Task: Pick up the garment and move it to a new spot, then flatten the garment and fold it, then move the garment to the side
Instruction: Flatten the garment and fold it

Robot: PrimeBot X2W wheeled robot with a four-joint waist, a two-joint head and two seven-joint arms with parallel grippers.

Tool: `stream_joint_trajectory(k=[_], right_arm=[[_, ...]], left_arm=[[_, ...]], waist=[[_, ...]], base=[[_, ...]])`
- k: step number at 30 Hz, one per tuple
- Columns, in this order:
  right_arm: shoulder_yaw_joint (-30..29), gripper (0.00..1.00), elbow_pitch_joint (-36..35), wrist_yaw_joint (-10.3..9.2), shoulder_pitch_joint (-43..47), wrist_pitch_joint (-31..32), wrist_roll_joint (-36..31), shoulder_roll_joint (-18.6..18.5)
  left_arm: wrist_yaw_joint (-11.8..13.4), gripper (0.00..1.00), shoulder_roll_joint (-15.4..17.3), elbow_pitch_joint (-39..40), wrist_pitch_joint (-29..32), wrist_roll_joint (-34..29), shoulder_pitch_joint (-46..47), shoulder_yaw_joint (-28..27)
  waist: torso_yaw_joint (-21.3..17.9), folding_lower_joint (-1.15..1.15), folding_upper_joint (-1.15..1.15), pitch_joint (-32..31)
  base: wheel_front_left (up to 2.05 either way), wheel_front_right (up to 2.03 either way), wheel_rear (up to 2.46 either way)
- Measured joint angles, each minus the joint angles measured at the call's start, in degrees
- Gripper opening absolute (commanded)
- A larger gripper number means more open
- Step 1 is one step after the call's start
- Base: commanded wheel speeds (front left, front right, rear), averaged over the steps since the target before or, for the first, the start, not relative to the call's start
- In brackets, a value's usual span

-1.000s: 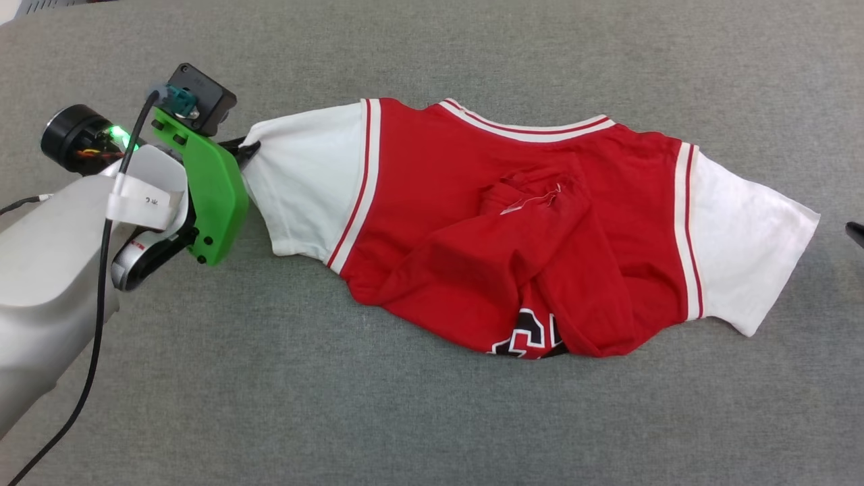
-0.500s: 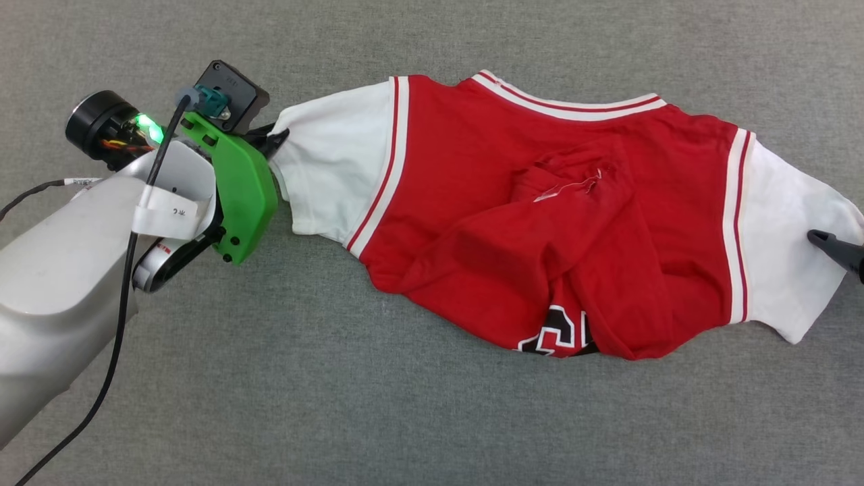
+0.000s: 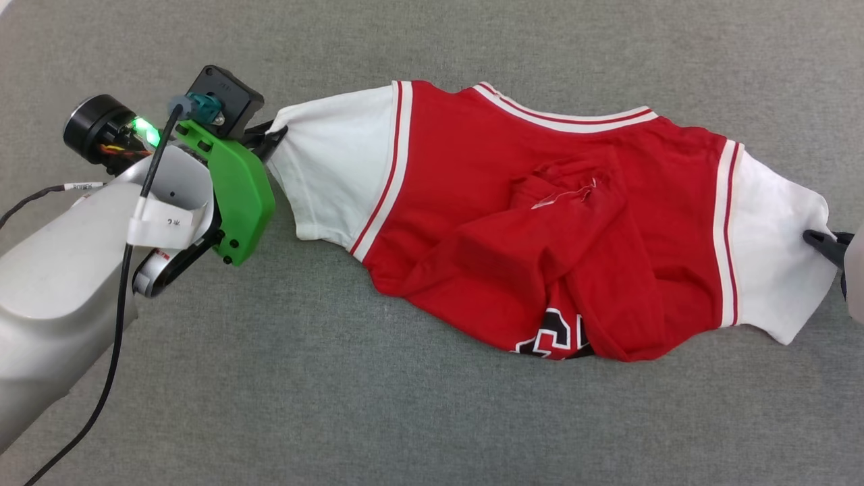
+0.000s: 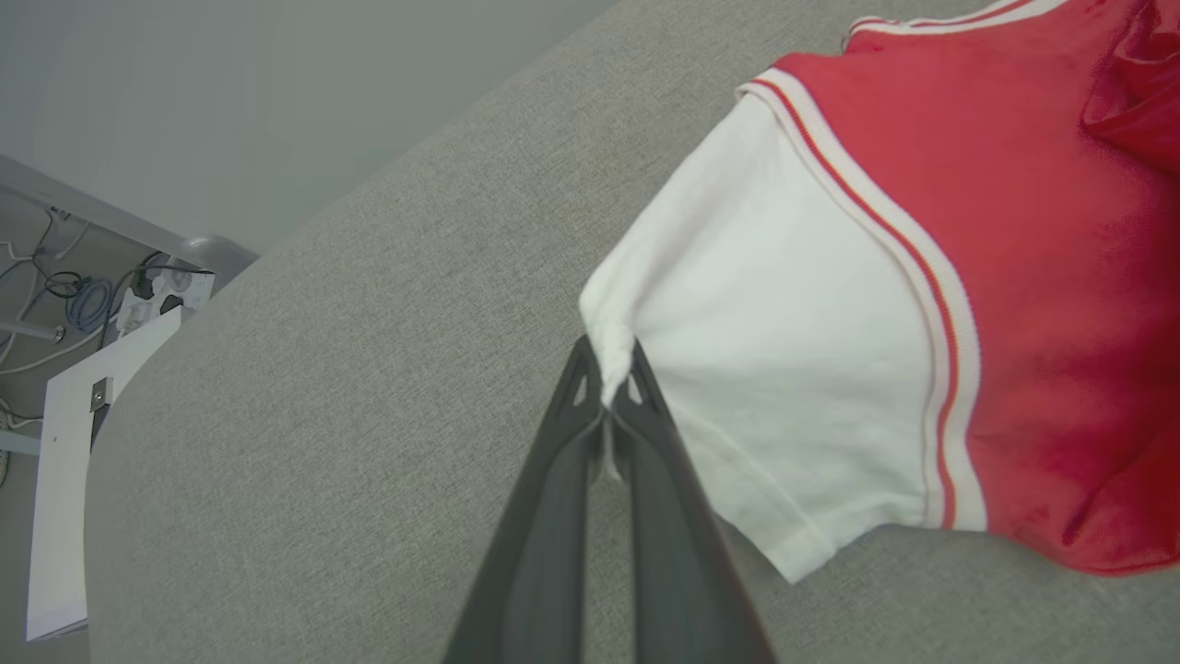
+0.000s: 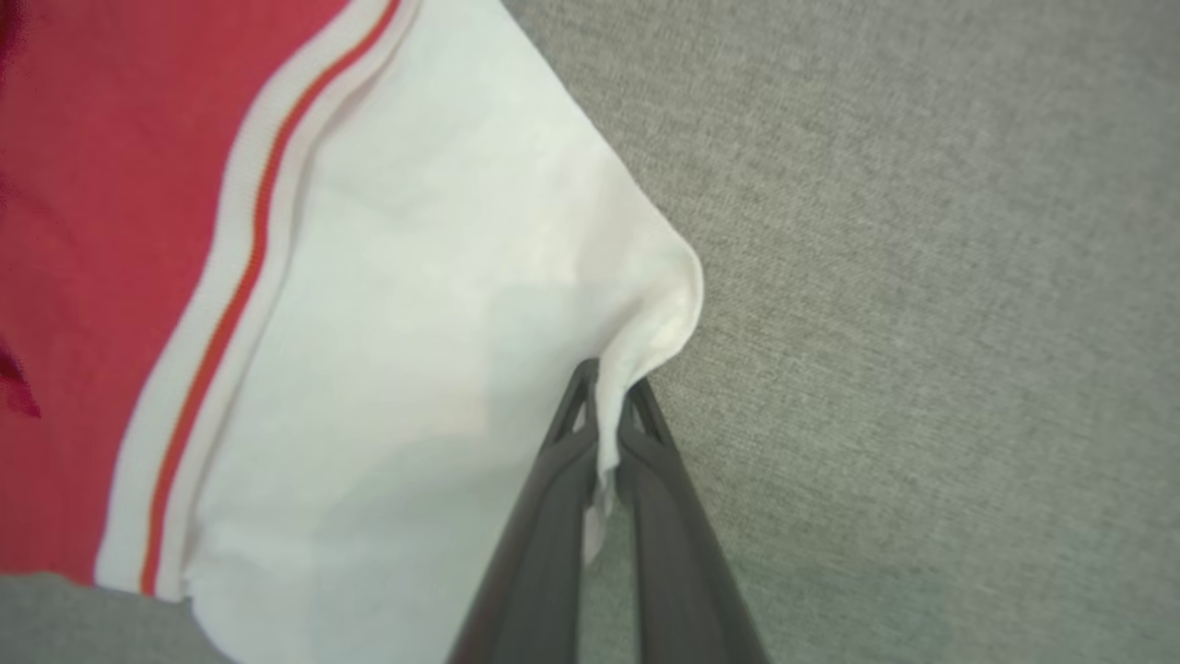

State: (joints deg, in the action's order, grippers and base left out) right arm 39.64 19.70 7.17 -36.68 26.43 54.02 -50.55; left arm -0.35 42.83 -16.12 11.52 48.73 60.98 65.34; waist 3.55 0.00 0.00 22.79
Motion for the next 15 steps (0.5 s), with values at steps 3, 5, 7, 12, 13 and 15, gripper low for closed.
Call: stream_joint_trajectory(k=[3,5,7,12,13,15], right_arm=[[0.14,0.00,0.44,0.30,-0.85,-4.69,-1.34,0.15],[-0.04,0.00,0.45,0.30,-2.01,-7.13,-1.96,0.05],[-0.21,0.00,0.22,0.31,-3.13,-9.53,-2.65,-0.04],[-1.89,0.00,-0.37,0.35,-6.00,-15.81,-4.99,-0.31],[-2.23,0.00,-0.38,0.35,-6.51,-16.56,-5.44,-0.26],[-3.09,0.00,-0.46,0.35,-7.99,-18.28,-6.73,-0.21]], left_arm=[[0.29,0.00,0.01,0.10,-1.64,-0.19,-0.35,-0.12],[0.47,0.00,0.04,0.20,-2.44,-0.51,-0.52,-0.13],[0.75,0.00,0.12,0.45,-3.36,-0.63,-0.55,-0.23],[2.57,0.00,0.19,2.03,-8.26,-2.52,-0.46,-1.74],[2.89,0.00,0.19,2.10,-8.83,-2.97,-0.40,-2.04],[3.74,0.00,0.21,2.18,-10.46,-3.94,0.02,-2.79]], waist=[[-0.23,0.00,0.00,-1.75],[-0.32,0.00,0.00,-2.90],[-0.40,0.00,0.00,-4.08],[-0.66,0.00,0.00,-7.64],[-0.71,0.00,0.00,-8.07],[-0.85,0.00,0.00,-9.04]], base=[[0.00,0.00,0.00],[0.00,0.00,0.00],[0.00,0.00,0.00],[0.00,0.00,0.00],[0.00,0.00,0.00],[0.00,0.00,0.00]])
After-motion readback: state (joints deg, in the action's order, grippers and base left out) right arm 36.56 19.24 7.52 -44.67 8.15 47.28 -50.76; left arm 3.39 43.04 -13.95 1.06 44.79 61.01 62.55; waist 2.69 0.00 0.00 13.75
